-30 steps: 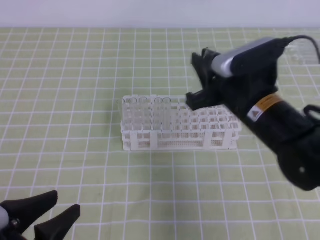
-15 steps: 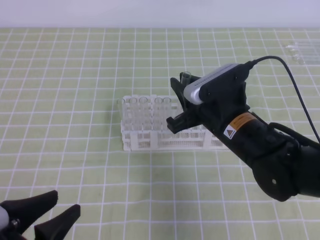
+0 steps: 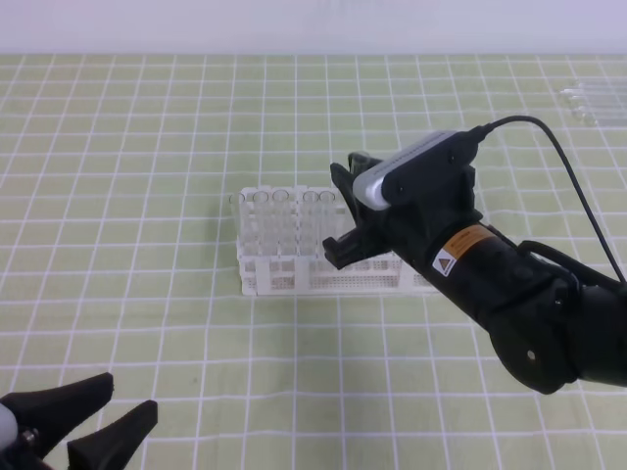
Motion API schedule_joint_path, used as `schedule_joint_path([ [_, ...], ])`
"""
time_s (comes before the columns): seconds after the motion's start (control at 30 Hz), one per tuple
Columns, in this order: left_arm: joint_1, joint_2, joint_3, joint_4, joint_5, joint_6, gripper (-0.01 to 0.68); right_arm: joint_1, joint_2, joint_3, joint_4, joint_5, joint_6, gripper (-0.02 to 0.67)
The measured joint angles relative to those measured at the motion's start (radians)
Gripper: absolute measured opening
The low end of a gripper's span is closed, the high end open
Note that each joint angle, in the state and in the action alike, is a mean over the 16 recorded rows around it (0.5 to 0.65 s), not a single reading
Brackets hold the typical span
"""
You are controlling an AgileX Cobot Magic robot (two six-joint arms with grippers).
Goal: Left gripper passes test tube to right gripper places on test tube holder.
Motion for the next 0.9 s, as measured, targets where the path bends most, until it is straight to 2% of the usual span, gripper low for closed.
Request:
schedule_joint_path([
  [0.9, 0.000, 0.001, 0.000, 0.000, -0.001, 0.000, 0.359, 0.000, 0.021, -0.003, 0.000, 0.041, 0.000, 0.120],
])
